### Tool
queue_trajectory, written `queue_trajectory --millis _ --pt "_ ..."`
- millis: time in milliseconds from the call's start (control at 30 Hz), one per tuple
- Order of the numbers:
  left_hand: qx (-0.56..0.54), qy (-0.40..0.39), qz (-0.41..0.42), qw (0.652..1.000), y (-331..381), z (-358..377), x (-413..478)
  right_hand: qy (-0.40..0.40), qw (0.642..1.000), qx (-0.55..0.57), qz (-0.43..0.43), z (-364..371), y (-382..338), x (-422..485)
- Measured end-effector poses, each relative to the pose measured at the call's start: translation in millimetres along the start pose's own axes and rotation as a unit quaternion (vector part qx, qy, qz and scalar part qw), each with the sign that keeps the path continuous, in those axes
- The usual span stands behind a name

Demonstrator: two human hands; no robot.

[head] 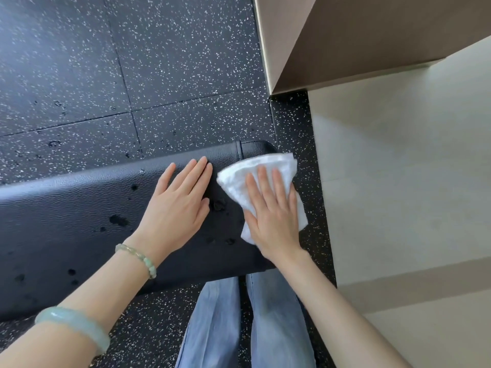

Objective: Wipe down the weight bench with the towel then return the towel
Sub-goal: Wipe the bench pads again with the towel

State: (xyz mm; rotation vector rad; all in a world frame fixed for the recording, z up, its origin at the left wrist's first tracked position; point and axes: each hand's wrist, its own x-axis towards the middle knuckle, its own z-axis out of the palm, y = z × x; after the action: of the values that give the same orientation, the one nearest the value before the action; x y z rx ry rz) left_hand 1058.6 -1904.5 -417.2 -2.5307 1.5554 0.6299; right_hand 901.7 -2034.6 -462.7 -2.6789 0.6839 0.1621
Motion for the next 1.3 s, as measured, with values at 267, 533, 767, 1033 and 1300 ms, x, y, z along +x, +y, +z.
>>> queue_trajectory --millis 267,533,767,1033,1300 --pt "-0.010 -0.006 -0.019 1.000 2 6 -3 0.048 0.998 0.045 0.024 -8 -4 72" --pt "-0.006 -0.011 -0.030 0.999 12 1 1 0.002 1.000 -0.008 0.005 6 -1 -38" --pt "0.000 -0.014 -0.039 0.999 19 2 1 0.019 0.999 0.040 0.016 -8 3 77" --pt "0.008 -0.043 -0.042 0.998 23 0 4 -0.008 1.000 0.002 0.019 14 5 -71" --pt "-0.021 -0.035 -0.059 0.997 24 3 4 -0.001 0.999 0.050 0.013 5 5 -10"
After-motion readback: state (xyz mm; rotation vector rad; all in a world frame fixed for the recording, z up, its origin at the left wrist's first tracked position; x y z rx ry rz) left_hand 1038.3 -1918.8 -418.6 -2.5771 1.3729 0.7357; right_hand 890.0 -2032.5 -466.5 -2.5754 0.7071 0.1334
